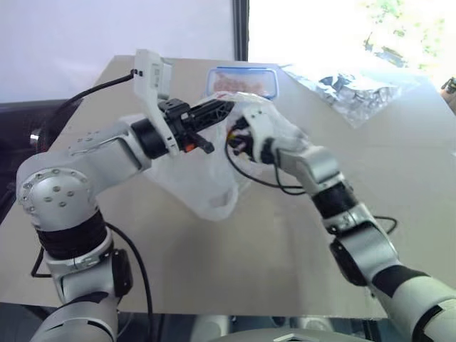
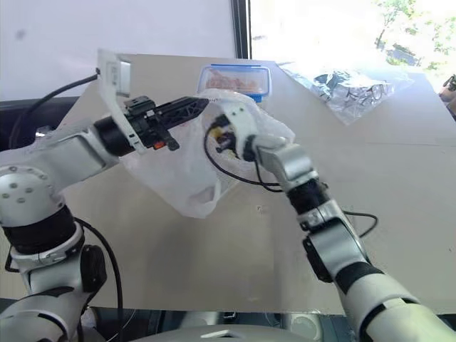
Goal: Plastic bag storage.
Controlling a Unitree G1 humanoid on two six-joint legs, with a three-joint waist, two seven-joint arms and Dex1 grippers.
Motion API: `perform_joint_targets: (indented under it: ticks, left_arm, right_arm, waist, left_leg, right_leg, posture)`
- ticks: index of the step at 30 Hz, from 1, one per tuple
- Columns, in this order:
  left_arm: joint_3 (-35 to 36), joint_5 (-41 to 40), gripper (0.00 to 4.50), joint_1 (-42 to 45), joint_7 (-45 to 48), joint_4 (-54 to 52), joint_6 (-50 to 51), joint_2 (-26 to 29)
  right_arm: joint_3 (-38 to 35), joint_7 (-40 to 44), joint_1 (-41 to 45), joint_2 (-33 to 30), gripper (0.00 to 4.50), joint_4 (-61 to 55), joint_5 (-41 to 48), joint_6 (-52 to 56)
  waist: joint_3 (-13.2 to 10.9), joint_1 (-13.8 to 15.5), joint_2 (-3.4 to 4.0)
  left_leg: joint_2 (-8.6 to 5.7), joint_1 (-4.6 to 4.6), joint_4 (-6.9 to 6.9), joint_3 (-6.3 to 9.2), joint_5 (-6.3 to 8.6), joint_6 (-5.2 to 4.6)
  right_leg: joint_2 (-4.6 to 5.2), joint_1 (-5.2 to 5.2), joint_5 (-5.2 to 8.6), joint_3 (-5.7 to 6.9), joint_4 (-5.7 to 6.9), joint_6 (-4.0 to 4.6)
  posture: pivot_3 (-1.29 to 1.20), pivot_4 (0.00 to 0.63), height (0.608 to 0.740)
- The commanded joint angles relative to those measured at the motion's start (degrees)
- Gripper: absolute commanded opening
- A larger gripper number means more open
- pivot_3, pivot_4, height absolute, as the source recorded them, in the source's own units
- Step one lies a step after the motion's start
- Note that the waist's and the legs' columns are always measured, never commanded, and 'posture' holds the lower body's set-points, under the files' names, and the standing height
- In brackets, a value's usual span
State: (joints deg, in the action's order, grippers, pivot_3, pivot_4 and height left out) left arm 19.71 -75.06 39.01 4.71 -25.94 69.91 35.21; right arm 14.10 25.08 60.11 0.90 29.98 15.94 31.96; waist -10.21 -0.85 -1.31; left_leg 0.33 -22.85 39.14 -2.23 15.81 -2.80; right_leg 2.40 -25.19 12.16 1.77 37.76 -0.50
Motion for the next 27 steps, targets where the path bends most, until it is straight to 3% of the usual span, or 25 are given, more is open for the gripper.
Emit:
perform_joint_targets:
  ticks: [1,6,12,21,27]
  left_arm:
    - [2.1,-2.0,0.00,-2.4,-3.1,-1.9,-1.0,1.7]
    - [0.4,0.9,0.00,-4.5,-6.0,-1.2,-3.4,2.3]
    - [-1.4,2.1,0.00,-4.0,-5.3,1.0,-5.3,1.5]
    - [-3.5,2.6,0.00,-0.6,-3.3,2.9,-5.8,2.6]
    - [-3.6,2.6,0.00,-0.9,-2.5,1.6,-5.9,3.5]
  right_arm:
    - [-1.6,2.2,1.5,-1.8,2.20,-3.6,-1.6,-4.8]
    - [-0.5,10.7,-8.0,-14.1,2.27,-30.1,1.1,4.2]
    - [-7.4,10.3,-14.5,-26.0,2.27,-51.3,6.6,19.5]
    - [-6.8,4.2,-17.6,-31.9,2.27,-57.6,2.1,25.3]
    - [-3.4,-0.6,-19.1,-32.7,2.27,-50.2,-3.5,28.1]
  waist:
    - [0.0,0.3,-0.01]
    - [0.0,1.0,0.02]
    - [0.0,1.2,0.03]
    - [0.0,1.3,0.01]
    - [0.0,1.4,0.01]
  left_leg:
    - [-0.01,-0.08,-0.06,0.07,0.00,0.00]
    - [-0.32,-0.92,0.17,0.74,0.01,0.05]
    - [-0.25,-0.88,0.12,0.81,-0.08,0.19]
    - [-0.21,-0.81,0.25,0.76,-0.23,0.25]
    - [-0.21,-0.84,0.28,0.76,-0.24,0.24]
  right_leg:
    - [0.04,-0.05,0.00,0.03,0.00,0.00]
    - [0.27,-0.48,-0.02,0.10,-0.14,-0.04]
    - [0.16,-0.51,-0.01,0.23,-0.13,-0.05]
    - [0.02,-0.44,0.00,0.08,0.04,-0.02]
    - [-0.02,-0.45,0.00,0.02,0.06,-0.02]
  posture:
    - [0.00,0.150,0.740]
    - [0.00,0.150,0.740]
    - [0.00,0.150,0.740]
    - [0.00,0.150,0.740]
    - [0.00,0.150,0.740]
